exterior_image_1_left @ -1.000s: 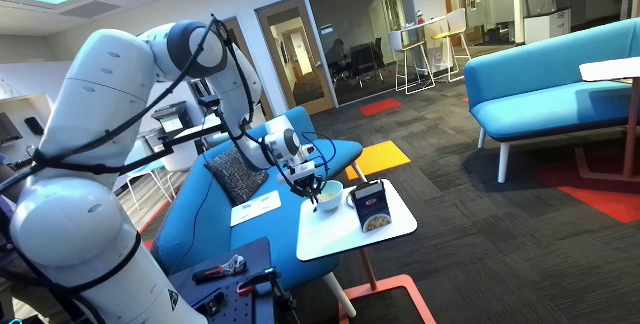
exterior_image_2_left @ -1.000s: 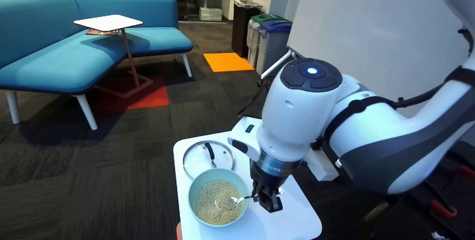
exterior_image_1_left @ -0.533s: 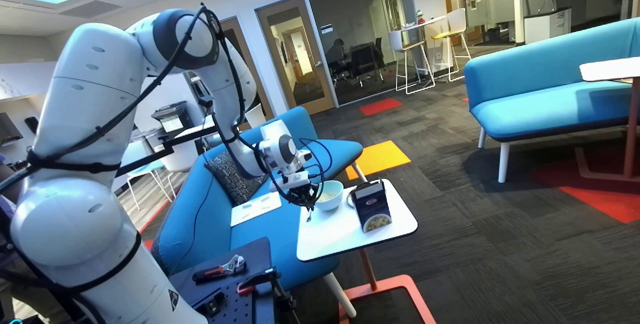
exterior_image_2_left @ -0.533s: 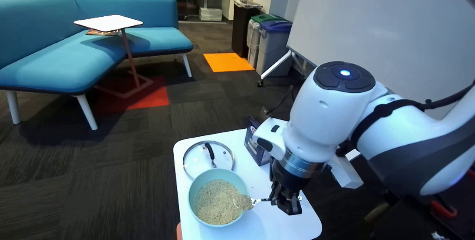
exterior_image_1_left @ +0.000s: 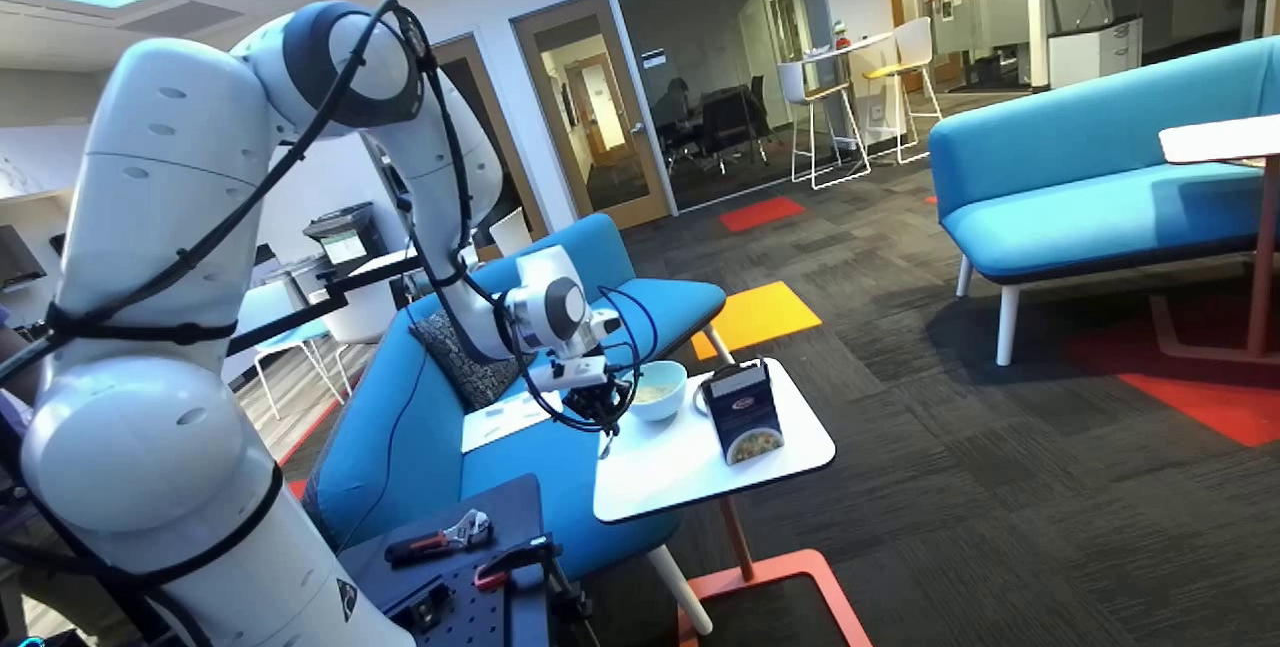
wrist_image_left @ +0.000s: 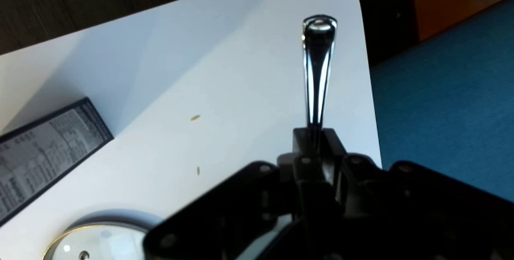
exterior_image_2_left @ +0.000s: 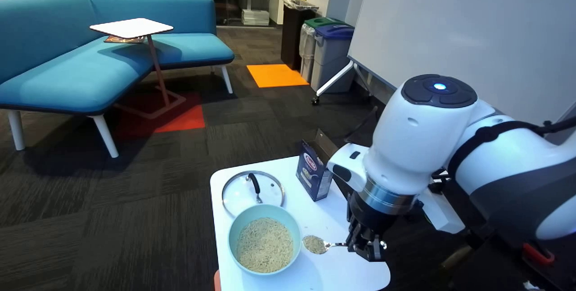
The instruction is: Use the spoon to scoop the objects in the bowl and put it on the table
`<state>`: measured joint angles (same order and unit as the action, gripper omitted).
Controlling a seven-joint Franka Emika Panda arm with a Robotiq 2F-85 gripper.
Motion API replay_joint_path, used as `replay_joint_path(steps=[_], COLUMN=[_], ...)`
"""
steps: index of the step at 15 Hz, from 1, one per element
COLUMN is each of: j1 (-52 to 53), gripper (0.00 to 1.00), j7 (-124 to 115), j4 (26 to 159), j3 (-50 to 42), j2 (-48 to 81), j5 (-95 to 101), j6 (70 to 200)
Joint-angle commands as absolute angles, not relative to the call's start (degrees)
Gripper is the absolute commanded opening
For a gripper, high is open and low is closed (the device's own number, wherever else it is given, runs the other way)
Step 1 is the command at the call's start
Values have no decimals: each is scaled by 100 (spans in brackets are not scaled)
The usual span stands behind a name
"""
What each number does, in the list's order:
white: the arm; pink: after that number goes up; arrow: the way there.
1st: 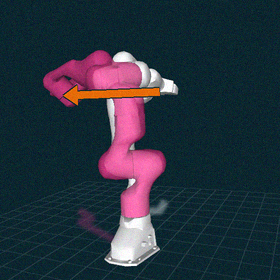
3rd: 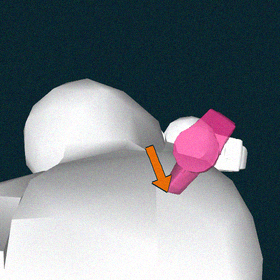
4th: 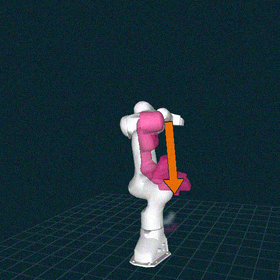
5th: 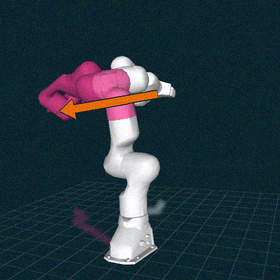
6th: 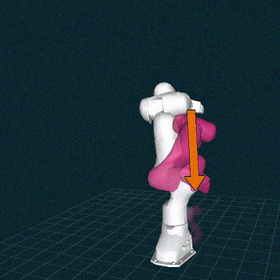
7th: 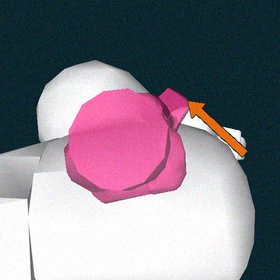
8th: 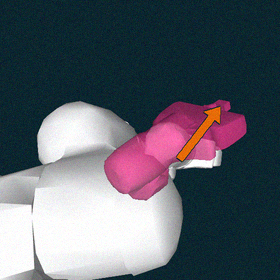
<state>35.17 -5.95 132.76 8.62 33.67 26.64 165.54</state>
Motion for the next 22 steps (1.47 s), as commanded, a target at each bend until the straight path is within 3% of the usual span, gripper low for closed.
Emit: replay_joint_path(steps=[1, 22], j1=[3517, 3953], gripper=[3, 3], j7=[-527, -544], j4=[13584, 13042], j3=[732, 9], j2=[3133, 3837], j5=[2441, 2483], j6=[16739, 16997])
